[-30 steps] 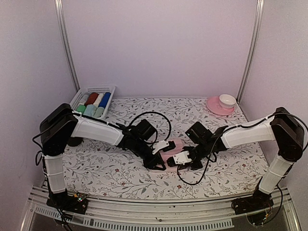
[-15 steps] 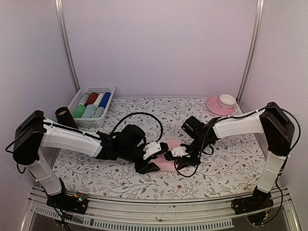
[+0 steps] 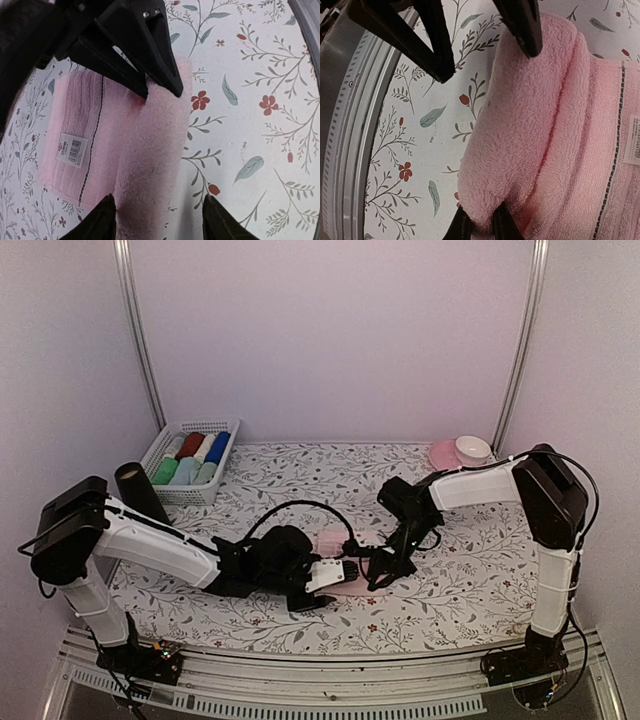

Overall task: Roll the towels
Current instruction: Roll the towel at the center of the board.

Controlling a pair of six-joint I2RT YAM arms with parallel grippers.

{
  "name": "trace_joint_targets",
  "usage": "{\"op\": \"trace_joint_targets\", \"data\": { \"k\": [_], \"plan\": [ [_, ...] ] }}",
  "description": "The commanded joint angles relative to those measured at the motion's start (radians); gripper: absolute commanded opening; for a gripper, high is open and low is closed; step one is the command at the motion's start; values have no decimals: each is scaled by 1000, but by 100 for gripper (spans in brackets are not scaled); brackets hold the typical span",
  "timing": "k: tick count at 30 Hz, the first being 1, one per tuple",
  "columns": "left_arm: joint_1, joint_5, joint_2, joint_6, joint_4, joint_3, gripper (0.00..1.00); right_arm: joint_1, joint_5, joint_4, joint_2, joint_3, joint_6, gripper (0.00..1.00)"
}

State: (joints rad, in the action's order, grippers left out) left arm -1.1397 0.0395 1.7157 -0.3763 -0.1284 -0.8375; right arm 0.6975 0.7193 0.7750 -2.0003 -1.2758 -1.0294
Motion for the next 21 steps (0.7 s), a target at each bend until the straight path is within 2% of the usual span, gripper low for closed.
{"op": "trace_joint_targets", "data": {
  "k": [1,13,14,21],
  "plan": [
    [-21,35,52,-47,-33,-35,57,-1,31,96,-44,-18,2,7],
    [-26,79,115,-70,-15,-47,49,-6,44,132,-71,-35,-17,7],
    [-26,84,124,-70,-6,-51,46,-7,45,134,-74,-36,-18,7],
    [-26,55,137,-65,71,-74,11,-21,39,133,-69,-39,-23,9]
  ]
}}
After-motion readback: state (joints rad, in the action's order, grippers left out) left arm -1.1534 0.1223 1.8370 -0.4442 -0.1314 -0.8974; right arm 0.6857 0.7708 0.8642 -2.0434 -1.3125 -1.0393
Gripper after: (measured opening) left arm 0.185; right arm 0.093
